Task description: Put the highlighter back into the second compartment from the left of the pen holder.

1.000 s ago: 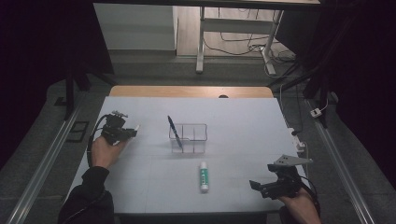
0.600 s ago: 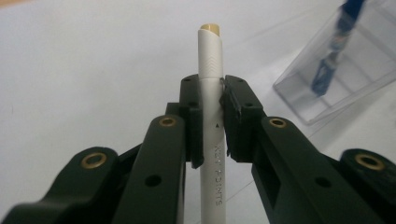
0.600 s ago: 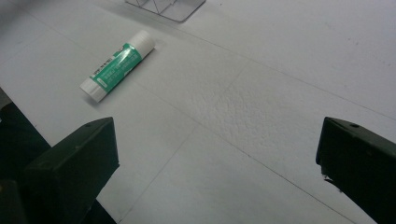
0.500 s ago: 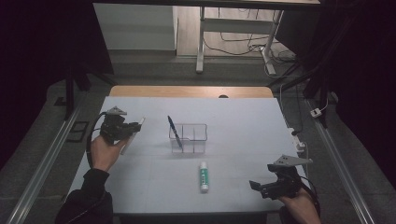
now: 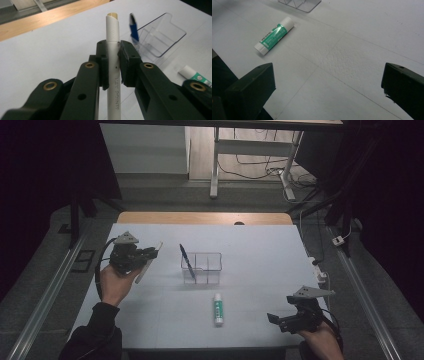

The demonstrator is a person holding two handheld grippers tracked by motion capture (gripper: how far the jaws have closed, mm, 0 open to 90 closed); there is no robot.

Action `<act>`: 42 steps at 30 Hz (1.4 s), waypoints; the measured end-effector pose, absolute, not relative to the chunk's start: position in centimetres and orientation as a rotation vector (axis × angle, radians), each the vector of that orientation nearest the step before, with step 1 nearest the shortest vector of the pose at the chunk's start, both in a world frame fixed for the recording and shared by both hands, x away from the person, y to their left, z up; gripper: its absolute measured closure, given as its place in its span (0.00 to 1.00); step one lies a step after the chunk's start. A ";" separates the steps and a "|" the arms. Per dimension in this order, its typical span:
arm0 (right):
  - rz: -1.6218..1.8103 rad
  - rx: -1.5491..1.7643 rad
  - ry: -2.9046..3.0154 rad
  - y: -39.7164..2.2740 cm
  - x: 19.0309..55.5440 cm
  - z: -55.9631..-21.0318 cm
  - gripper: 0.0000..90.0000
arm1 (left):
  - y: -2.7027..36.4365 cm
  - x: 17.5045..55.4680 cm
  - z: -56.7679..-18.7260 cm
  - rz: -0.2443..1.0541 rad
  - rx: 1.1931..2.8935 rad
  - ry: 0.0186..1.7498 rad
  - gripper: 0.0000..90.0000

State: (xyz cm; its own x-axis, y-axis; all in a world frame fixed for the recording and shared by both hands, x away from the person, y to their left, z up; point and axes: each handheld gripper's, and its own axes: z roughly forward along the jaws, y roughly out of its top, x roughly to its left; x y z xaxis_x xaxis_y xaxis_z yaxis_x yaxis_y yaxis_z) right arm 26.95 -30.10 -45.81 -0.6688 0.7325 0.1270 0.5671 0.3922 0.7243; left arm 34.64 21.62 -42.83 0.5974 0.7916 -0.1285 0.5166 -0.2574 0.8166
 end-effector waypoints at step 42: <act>1.142 1.163 2.439 -30.2 27.0 -45.8 0.00 | 11.9 39.0 -39.7 0.273 1.851 0.834 0.86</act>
